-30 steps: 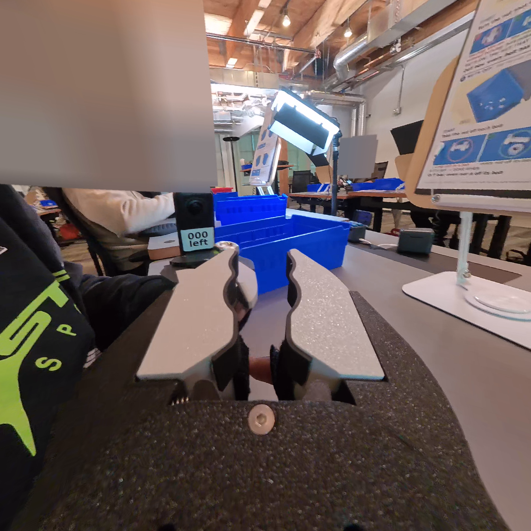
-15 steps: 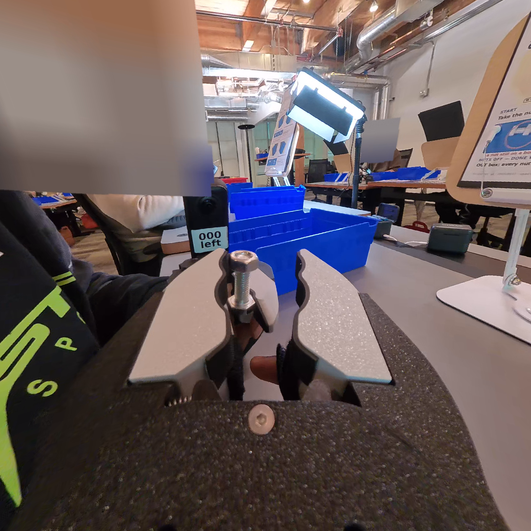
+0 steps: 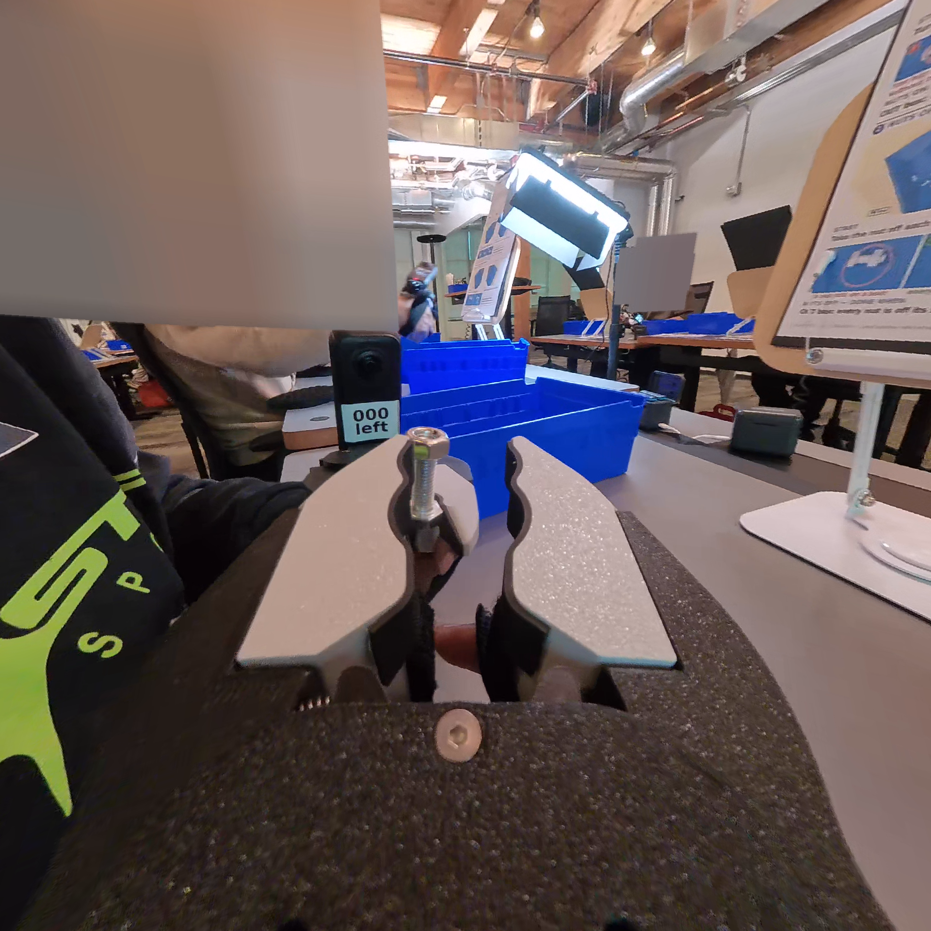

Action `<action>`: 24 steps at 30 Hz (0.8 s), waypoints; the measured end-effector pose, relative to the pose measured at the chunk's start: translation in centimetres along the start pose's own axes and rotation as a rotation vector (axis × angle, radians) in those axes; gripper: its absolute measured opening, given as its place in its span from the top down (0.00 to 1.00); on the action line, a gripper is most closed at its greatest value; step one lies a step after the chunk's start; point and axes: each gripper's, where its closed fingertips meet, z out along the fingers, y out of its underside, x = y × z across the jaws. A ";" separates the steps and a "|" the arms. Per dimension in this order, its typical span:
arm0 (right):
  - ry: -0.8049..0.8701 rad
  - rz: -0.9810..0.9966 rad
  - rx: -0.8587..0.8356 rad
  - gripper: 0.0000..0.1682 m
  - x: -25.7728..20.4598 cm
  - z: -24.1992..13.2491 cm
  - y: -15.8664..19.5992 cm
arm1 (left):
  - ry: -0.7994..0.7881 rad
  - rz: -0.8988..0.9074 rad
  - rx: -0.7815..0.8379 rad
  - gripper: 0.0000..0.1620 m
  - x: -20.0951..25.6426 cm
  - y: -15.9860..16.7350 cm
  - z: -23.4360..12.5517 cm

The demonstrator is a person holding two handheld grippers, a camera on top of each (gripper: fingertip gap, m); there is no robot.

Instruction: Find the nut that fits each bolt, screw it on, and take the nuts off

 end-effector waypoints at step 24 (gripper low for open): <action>0.003 0.013 0.022 0.77 0.3 -0.2 -0.5 | -0.002 0.001 0.005 0.89 0.0 -0.1 -0.1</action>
